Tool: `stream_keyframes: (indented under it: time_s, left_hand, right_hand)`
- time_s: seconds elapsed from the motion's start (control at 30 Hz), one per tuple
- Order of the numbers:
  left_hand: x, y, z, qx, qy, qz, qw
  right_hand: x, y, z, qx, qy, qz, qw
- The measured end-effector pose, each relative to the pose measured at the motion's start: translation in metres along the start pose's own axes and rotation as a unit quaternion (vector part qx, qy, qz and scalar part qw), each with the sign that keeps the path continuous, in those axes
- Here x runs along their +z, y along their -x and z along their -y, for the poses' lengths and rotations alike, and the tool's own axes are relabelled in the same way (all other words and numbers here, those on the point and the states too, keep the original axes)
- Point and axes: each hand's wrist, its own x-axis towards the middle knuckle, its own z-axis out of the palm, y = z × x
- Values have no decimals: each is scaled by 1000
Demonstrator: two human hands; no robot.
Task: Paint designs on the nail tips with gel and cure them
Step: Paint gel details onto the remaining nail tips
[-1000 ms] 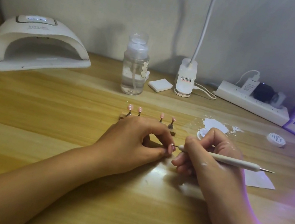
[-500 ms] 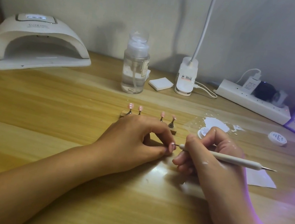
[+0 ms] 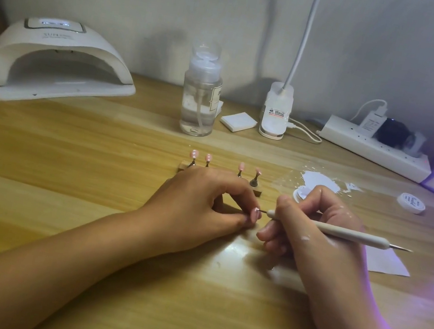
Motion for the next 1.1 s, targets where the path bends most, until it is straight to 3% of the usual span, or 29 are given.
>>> stream_keyframes:
  time_s: [1.1]
  left_hand:
    - [0,-1,2,14,-13,-2,1000]
  right_hand:
    - [-1,-2,-1,-2,38,14,999]
